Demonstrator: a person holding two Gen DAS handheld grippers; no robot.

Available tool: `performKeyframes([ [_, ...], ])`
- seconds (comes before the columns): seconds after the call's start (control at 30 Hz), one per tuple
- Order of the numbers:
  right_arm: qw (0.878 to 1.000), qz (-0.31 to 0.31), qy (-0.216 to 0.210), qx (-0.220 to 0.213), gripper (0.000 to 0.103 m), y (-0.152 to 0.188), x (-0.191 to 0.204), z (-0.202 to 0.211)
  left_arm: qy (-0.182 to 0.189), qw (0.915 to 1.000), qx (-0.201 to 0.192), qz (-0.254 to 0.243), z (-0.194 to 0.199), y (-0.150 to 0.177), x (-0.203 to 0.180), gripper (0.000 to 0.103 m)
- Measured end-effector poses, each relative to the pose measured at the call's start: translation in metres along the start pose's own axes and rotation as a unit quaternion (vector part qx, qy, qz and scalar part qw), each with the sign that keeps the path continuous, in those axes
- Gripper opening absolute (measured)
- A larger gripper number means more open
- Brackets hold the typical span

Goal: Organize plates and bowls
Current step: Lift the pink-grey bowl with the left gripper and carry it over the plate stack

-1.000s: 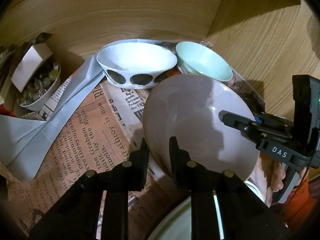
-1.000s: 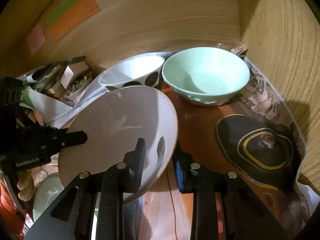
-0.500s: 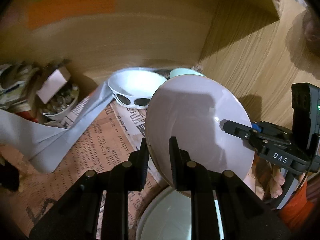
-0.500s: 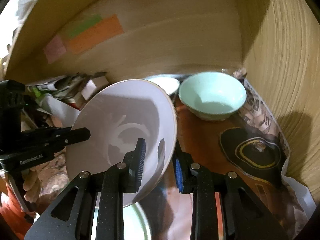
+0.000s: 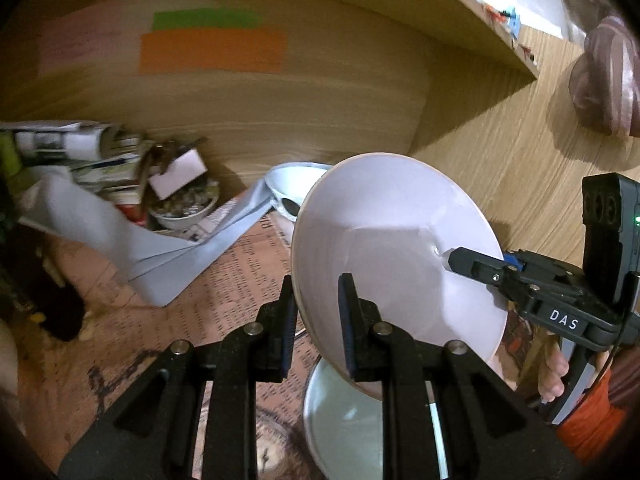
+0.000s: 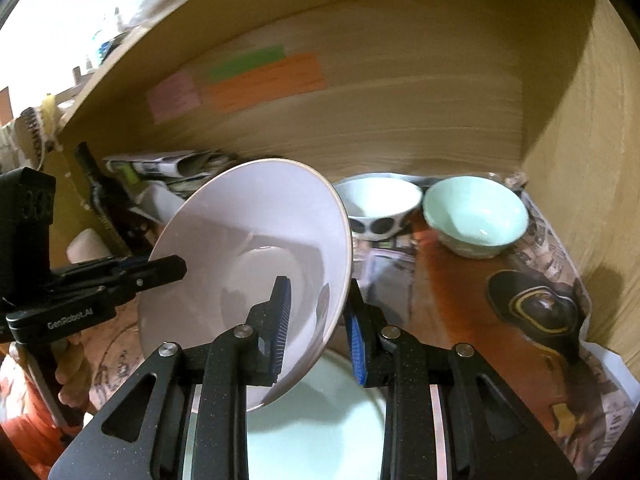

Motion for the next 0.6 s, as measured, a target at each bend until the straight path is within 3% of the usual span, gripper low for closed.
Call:
performKeyframes([
  [0.6, 0.995, 0.047, -0.085, 0.023, 0.024, 0.028, 0.106, -0.010, -0.075, 0.9956, -0.048, 0.028, 0.097, 0.026, 0.079, 0.019],
])
Point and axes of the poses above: each gripper's, at about its wrist camera, not at the fingertips, and z roughly against the way its jaws point, x to its left, y to its underside, the point moved 10 cm from there along -z, roughly the way its jaws point, and after that the axes turned 10 degrees about -x, right-handed, at the moved point
